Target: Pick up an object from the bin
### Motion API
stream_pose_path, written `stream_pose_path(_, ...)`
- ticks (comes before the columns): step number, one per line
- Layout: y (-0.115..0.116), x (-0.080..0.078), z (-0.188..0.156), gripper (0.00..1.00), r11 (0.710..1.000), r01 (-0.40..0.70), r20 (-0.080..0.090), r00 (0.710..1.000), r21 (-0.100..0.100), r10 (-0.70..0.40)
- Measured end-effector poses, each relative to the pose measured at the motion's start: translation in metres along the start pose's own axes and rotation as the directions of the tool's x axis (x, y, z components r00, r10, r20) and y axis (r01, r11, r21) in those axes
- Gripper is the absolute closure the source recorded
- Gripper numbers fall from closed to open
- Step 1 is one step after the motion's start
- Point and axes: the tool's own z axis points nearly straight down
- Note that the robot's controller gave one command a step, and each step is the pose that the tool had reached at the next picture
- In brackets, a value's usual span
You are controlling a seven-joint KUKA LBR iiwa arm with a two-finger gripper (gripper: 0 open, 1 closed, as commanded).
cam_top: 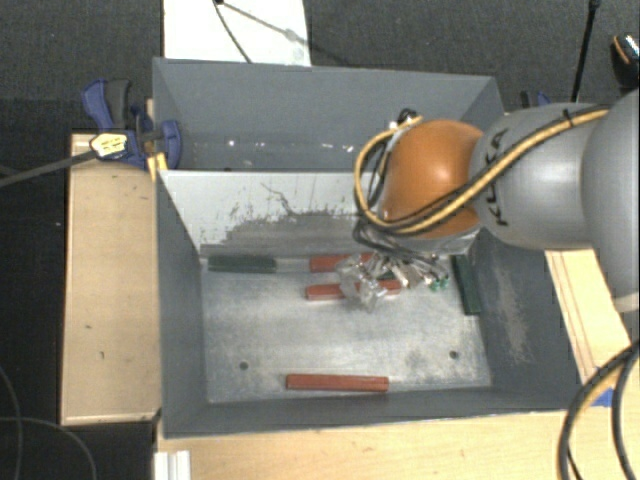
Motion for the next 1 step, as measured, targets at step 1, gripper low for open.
stream_pose_path(1,0.0,0.0,0.0,0.0,1.0,-0.001,0.0,1.0,0.0,0.001)
